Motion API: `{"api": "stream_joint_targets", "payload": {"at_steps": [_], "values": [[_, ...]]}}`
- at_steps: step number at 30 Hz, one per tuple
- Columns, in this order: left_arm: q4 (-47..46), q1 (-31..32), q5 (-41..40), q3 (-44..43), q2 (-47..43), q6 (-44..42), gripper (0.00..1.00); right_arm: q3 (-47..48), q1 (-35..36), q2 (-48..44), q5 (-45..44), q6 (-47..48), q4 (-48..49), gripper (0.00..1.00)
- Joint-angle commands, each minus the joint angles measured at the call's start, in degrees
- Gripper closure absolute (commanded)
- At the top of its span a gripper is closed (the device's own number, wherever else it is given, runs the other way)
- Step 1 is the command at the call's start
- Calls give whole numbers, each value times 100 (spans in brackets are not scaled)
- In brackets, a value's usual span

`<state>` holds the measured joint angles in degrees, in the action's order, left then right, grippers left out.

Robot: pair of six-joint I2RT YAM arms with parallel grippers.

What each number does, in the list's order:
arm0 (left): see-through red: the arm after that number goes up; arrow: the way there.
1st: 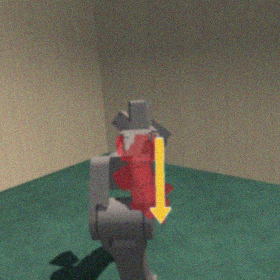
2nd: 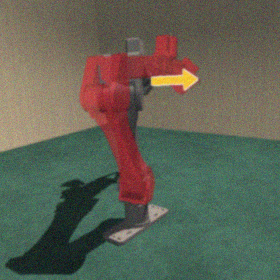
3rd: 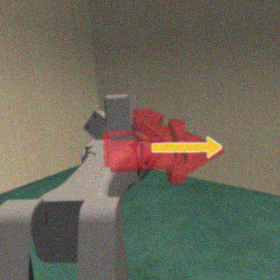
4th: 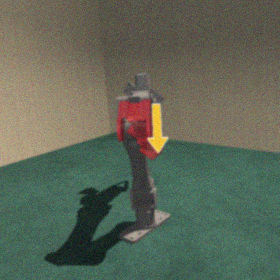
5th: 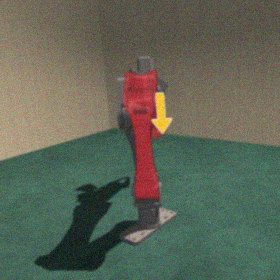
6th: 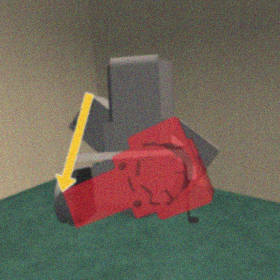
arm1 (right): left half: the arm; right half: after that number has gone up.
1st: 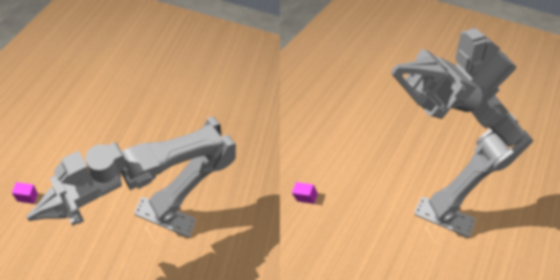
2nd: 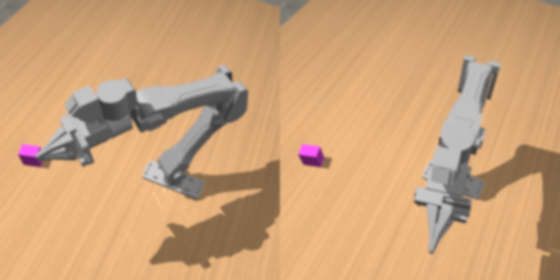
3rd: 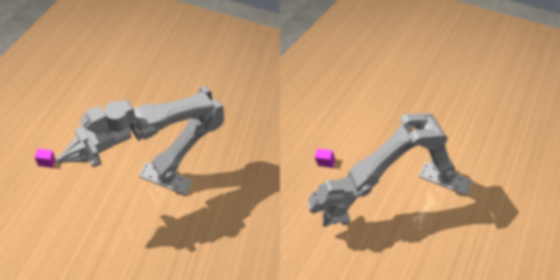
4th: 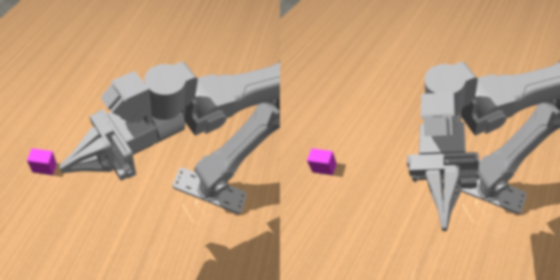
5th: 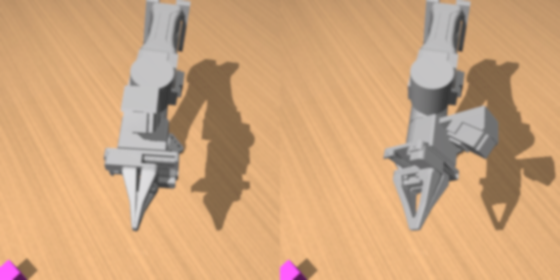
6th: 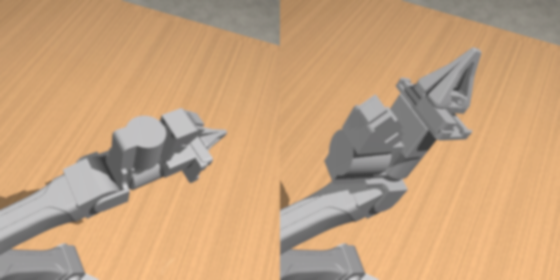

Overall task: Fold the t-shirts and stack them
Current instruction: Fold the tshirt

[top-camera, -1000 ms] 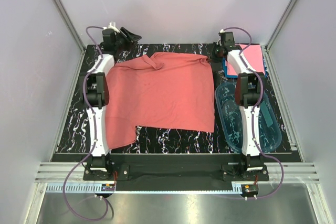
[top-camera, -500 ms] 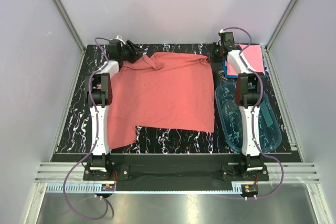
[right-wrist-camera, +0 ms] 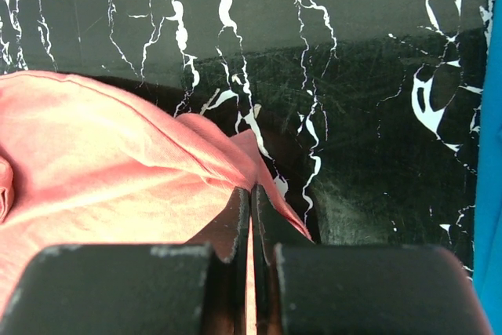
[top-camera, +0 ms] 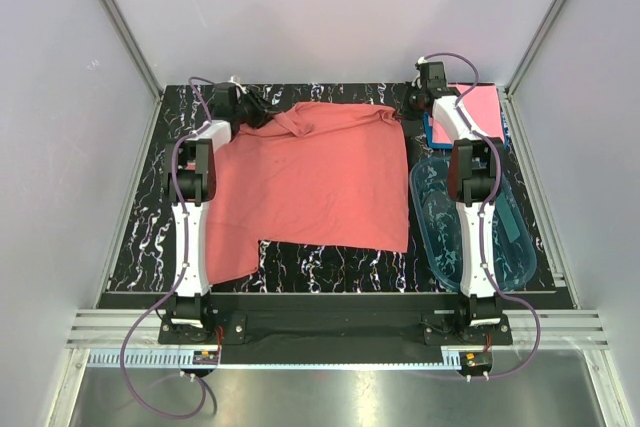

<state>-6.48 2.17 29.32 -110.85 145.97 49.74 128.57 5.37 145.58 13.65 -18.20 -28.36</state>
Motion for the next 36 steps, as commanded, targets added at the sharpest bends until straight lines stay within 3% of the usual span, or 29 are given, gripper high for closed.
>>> {"api": "stream_joint_targets", "payload": {"at_steps": [1,11,13,19,27,36], "values": [[-117,-24,4,-130,-464,-166,63,36,8,-223,173,88,120,100],[41,-33,-49,-139,-798,-245,82,36,0,-205,182,62,111,100],[85,-59,-58,-139,-955,-271,89,45,8,-196,182,71,111,100],[358,-209,-541,-174,-1457,-491,99,62,8,-214,94,36,111,100],[148,-744,-761,-437,-1476,9,100,282,8,-135,-424,-140,181,100],[-38,-1254,-796,-964,-1080,730,100,1265,-9,278,-592,-9,252,100]]}}
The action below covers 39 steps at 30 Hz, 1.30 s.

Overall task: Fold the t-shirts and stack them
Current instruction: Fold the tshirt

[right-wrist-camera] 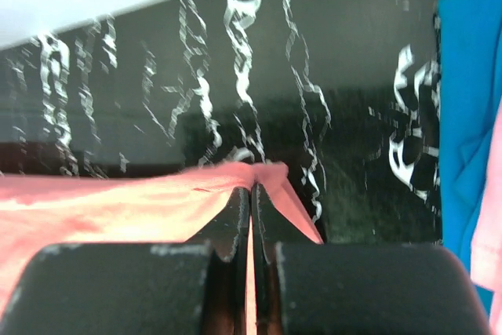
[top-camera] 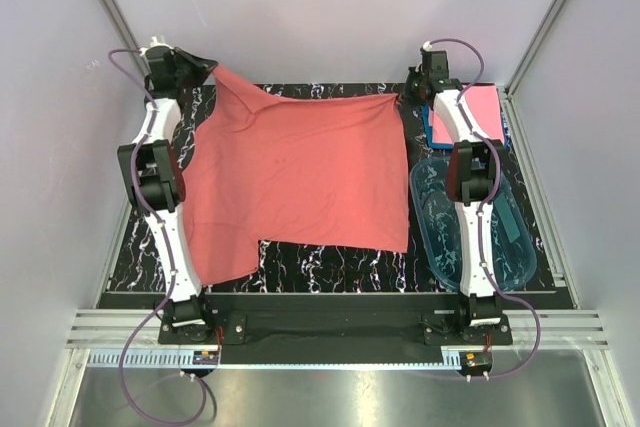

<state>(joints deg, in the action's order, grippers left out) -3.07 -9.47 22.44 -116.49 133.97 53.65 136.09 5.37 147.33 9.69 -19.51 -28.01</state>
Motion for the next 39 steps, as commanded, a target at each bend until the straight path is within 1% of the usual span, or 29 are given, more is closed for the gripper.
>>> {"api": "stream_joint_targets", "payload": {"at_steps": [1,5,8,11,12,14,15,16,18,21,22,23,26,33,35,37,39], "values": [[-361,-142,-82,-479,164,383,100,558,-9,129,-170,140,234,100],[-194,-230,198,-840,401,602,100,603,-18,121,120,237,322,100],[-141,-239,427,-762,402,761,100,524,-18,68,217,202,252,100],[-123,-239,621,-411,201,884,100,366,-18,-46,357,97,94,100],[-132,-239,665,-114,95,902,100,209,-18,-159,375,53,50,100],[-115,-239,735,204,-107,858,100,-55,-18,-344,349,0,-29,100],[-89,-239,745,353,-395,806,100,-344,-27,-545,332,-53,-38,100],[-28,-248,736,677,-529,736,100,-468,-18,-643,331,-62,-73,100],[166,-256,666,969,-993,472,100,-688,-18,-862,375,-88,-256,100],[561,-371,665,1592,-1399,260,100,-663,-9,-1030,515,-89,-731,100],[597,-440,700,1777,-1696,252,100,-715,-9,-1091,542,-54,-941,100],[588,-476,762,2179,-1838,304,100,-777,17,-1153,508,-27,-1039,100],[693,-599,885,2734,-2409,278,100,-1067,26,-1425,446,78,-1355,100],[1572,-714,1448,3017,-3139,76,100,-1453,52,-1794,472,193,-1795,100],[2062,-731,1221,3420,-3377,-195,100,-1576,61,-1865,446,210,-1883,100],[2266,-784,1097,3859,-3711,-424,100,-1822,87,-2014,437,219,-1866,100],[2539,-810,1008,4063,-3922,-662,100,-2041,122,-2146,454,272,-1849,100]]}}
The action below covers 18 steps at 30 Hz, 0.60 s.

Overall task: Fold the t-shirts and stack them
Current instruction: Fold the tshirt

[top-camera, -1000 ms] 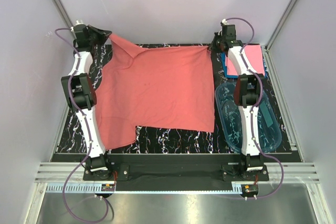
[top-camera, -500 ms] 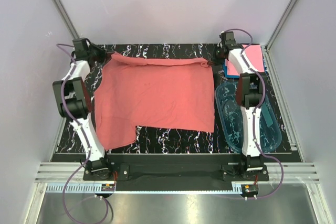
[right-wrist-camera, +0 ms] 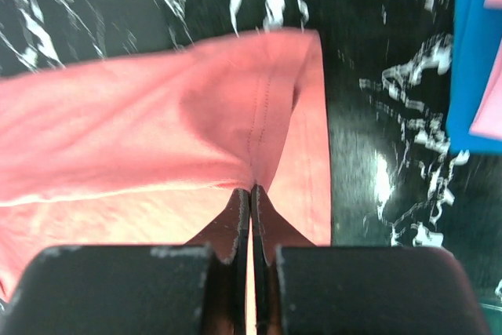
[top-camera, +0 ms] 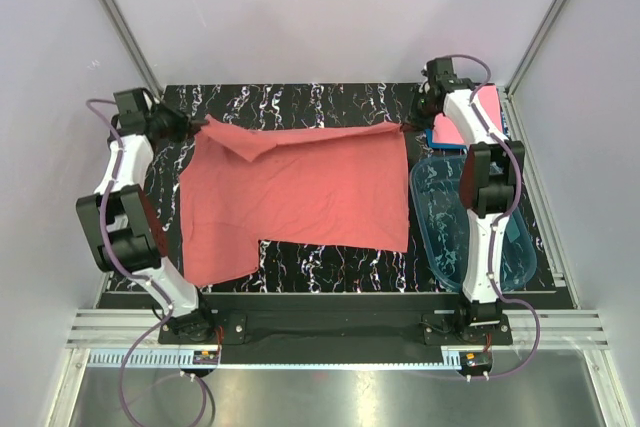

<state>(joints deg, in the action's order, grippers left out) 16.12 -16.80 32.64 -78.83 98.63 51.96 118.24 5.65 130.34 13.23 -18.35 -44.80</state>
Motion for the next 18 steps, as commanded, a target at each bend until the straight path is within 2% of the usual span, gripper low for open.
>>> {"api": "stream_joint_targets", "payload": {"at_steps": [1,4,13,15,16,18], "values": [[655,-87,5,420,-449,-555,100,-318,103,-492,83,191,-161,100],[849,-96,-65,754,-616,-775,100,-573,164,-624,48,244,-161,100],[1332,-262,-987,1264,-881,-1127,100,-1039,349,-800,-110,385,-354,100],[1394,-263,-1198,1300,-837,-1153,96,-1083,393,-800,-163,393,-389,100],[1437,-263,-1269,1335,-828,-1154,91,-1101,402,-800,-198,402,-459,98],[1464,-271,-1480,1396,-871,-1110,87,-1153,446,-774,-286,402,-547,94]]}}
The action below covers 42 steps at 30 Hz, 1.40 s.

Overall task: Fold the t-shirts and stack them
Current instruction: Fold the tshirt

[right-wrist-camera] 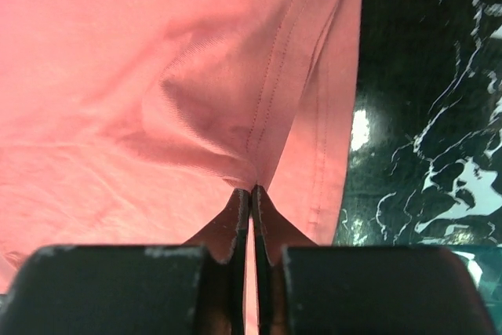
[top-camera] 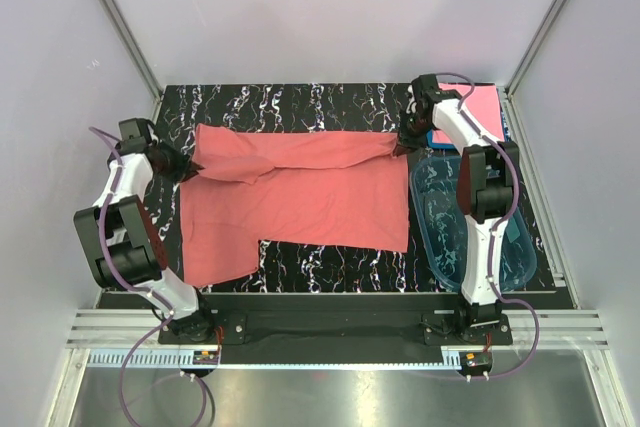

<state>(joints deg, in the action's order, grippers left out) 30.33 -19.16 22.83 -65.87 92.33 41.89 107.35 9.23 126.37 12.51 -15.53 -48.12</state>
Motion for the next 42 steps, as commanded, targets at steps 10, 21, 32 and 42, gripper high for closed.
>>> {"api": "stream_joint_targets", "payload": {"at_steps": [10,21,32,42], "values": [[-149,-62,-1071,-550,2,-365,37,303,96,-297,-873,209,-356,51],[-2268,78,-278,-1559,1805,-198,44,2860,96,1398,-636,-846,-374,43],[-2891,123,124,-1992,2851,179,44,2704,70,1628,-1014,-750,-251,43],[-2997,166,11,-2308,3265,285,48,2554,26,1620,-917,-759,-268,48]]}}
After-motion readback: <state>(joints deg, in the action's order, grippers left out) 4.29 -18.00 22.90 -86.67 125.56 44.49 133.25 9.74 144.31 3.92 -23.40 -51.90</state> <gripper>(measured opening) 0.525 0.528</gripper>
